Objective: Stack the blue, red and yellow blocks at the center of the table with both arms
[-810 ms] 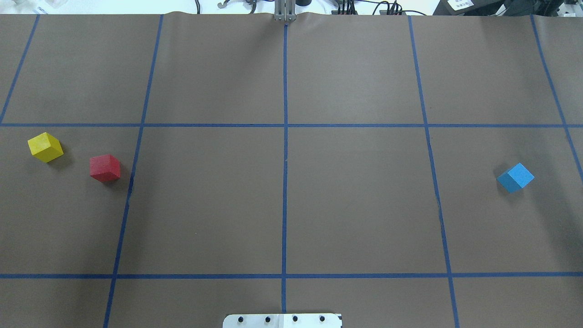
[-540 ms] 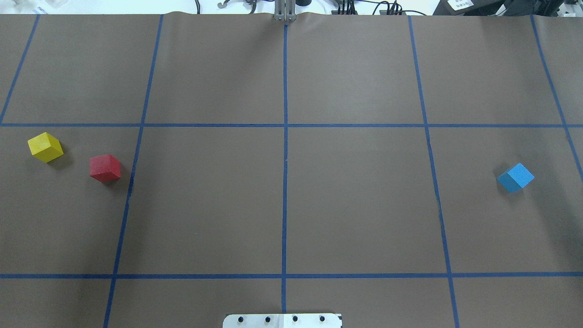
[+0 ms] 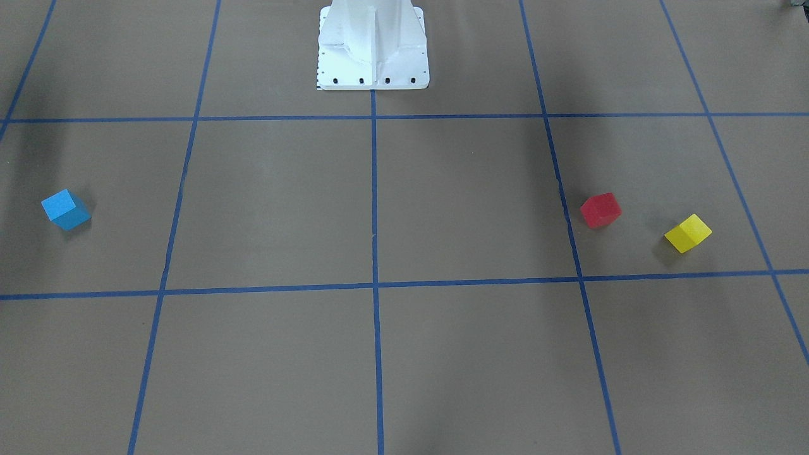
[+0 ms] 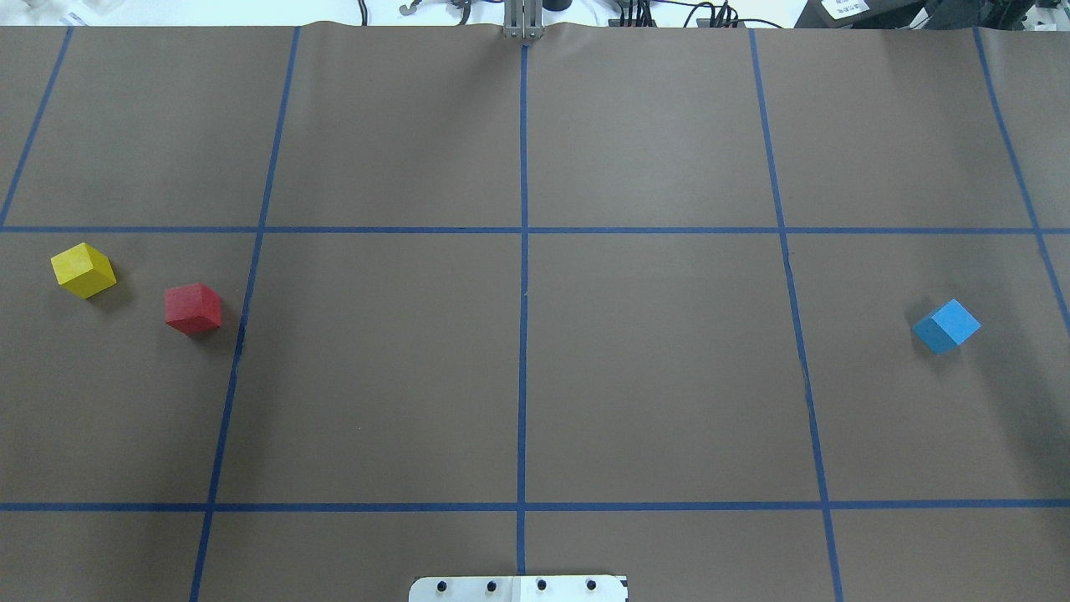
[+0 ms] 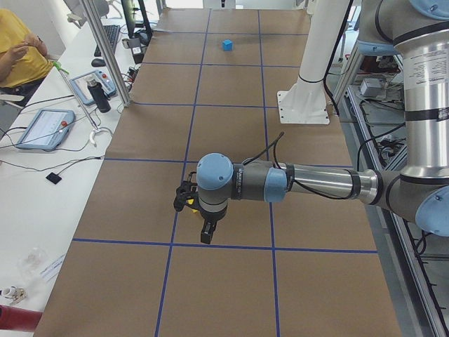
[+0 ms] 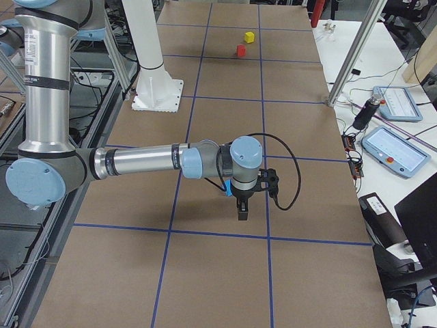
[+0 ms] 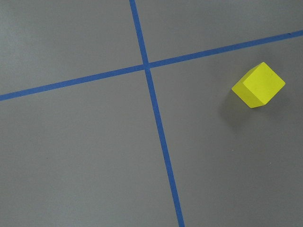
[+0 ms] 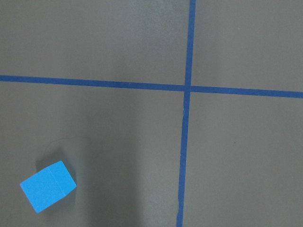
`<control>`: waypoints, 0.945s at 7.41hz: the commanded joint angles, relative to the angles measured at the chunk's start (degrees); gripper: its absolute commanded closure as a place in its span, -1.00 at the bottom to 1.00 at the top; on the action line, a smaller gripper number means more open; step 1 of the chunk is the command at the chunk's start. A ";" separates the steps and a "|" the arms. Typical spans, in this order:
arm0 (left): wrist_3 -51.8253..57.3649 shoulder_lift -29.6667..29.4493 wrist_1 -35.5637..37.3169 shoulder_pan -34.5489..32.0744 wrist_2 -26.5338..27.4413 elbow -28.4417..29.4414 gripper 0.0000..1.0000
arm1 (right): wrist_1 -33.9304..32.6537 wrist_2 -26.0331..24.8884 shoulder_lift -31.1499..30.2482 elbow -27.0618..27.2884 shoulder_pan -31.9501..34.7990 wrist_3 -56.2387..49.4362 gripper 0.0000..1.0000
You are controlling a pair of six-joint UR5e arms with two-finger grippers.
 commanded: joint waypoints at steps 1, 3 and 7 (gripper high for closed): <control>-0.04 -1.05 -0.01 0.00 -0.04 -0.01 -0.99 | 6.50 -0.49 -0.43 -0.95 -0.44 0.42 -1.00; -0.13 -2.28 -0.36 0.00 -0.21 -0.10 -0.99 | 11.34 -0.32 0.09 -1.84 -0.44 0.86 -1.00; -0.30 -5.09 -15.37 0.00 -0.13 2.09 -1.00 | 22.44 0.47 -1.41 -3.77 -4.45 2.27 -1.00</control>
